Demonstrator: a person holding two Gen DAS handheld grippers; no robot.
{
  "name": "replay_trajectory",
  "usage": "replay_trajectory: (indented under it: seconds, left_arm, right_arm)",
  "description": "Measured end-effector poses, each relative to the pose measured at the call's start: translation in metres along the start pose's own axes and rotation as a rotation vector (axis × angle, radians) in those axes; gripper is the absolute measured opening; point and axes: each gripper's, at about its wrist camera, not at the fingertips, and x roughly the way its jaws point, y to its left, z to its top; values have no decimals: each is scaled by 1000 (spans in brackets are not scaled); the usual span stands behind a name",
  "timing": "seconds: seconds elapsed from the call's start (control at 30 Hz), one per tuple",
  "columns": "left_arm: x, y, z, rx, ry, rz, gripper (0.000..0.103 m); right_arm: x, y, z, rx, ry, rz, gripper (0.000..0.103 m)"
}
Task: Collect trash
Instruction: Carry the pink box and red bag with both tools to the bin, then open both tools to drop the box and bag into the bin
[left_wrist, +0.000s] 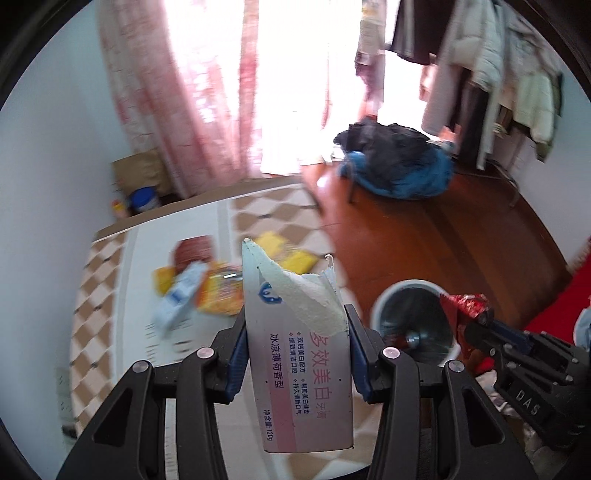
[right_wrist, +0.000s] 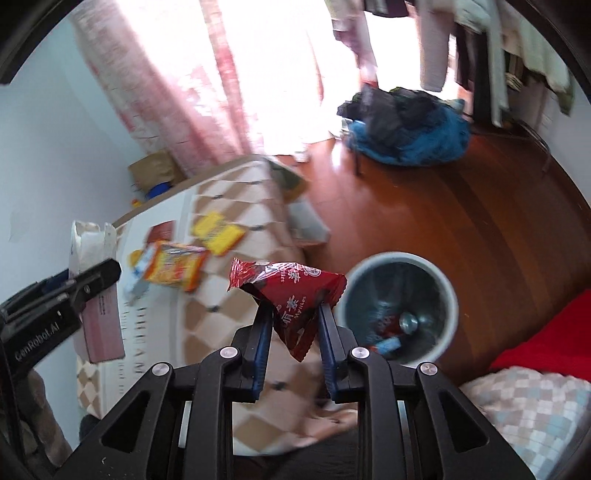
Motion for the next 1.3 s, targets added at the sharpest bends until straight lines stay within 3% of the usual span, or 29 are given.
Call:
replay_trajectory:
  seconds: [0.23,0.47,0.7,0.73,0.8,0.87,0.93,1.0,1.07,1.1,1.17,1.3]
  left_arm:
    - [66,-85,20,79,78,-122,43]
    - [170,-148,30,113,289,-243,45]
    - [268,-176,27,50,568,-306,45]
    - [277,-178,27,45,585,-300,46]
    - [284,-181,25,49,595,-282,60]
    - [286,-181,22,52,582,-246,81]
    - [284,-175,14,37,579,-236,83]
    - [280,-169,8,29,578,-213,84]
    - [276,-165,4,40,559,-172,102]
    - [274,-163,2,52,542,-153,102]
    - [268,-161,-1,78,513,-117,102]
    - [252,-158,-8,112,471,-74,102]
  right_arm:
    - [36,-102,-5,148,66,-65,26]
    - [118,-189,-24,300,231,-40,26]
    - [186,-234,-26,374,324,-44,26]
    - [193,-239,-25,379,331,-43,26]
    - [206,-246,-24,401,346,-31,27]
    - [219,-250,-25,414,384,-14,41]
    - [227,-253,-31,439,413,-5,69]
    - [229,-253,-37,439,427,-3,77]
    - [230,-250,-42,431,444,-6,91]
    - [229,-250,-44,422,450,-14,98]
    - [225,-246,-46,400,453,-49,103]
    - [211,-236,-44,346,436,-149,103]
